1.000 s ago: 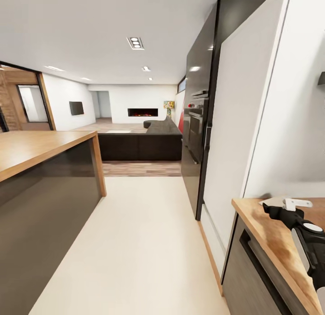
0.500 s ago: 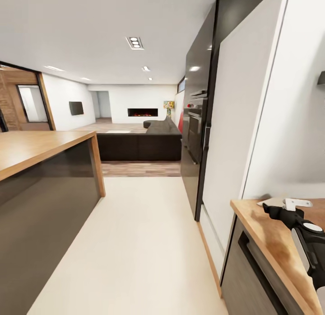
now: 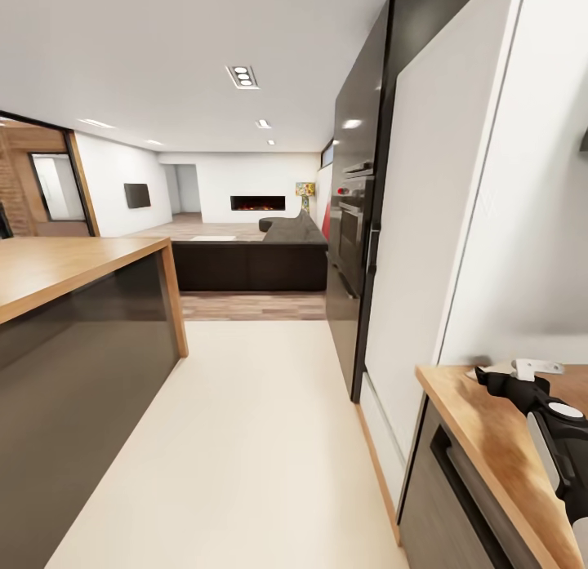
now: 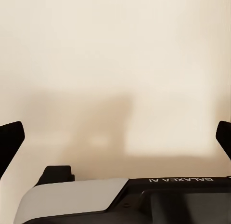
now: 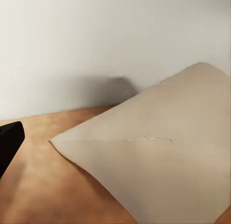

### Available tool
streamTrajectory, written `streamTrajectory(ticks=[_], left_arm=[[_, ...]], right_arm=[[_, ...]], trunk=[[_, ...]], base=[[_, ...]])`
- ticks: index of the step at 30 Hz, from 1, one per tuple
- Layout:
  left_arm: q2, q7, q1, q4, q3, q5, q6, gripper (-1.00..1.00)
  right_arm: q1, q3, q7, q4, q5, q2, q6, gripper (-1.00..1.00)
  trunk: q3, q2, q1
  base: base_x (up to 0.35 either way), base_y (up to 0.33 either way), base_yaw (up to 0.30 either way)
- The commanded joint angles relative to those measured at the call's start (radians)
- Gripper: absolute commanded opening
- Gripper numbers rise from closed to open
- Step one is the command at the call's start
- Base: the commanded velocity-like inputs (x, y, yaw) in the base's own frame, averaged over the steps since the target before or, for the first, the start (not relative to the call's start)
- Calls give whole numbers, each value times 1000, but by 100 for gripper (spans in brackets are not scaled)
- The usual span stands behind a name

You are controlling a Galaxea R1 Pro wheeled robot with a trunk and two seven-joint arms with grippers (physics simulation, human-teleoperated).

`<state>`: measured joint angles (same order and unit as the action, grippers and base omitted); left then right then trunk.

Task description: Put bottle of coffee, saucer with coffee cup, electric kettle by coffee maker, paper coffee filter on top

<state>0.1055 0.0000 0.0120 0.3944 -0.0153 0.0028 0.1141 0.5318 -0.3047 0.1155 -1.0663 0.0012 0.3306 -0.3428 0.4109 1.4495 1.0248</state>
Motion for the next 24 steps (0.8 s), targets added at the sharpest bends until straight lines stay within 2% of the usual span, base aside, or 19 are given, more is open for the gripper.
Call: streamTrajectory(ticks=[1, 13, 24], left_arm=[[0, 0, 0, 1, -2, 0, 1, 100], [0, 0, 0, 1, -2, 0, 1, 100], [0, 0, 0, 1, -2, 0, 2, 100]], right_arm=[[1, -2, 6, -1, 0, 0, -5, 100], [1, -2, 7, -3, -2, -1, -5, 100], [1, -2, 8, -3, -3, -1, -5, 100]], trunk=[[1, 1, 0], [1, 1, 0], [1, 1, 0]], base=[[59, -2, 0], [14, 0, 0], [-95, 0, 0]])
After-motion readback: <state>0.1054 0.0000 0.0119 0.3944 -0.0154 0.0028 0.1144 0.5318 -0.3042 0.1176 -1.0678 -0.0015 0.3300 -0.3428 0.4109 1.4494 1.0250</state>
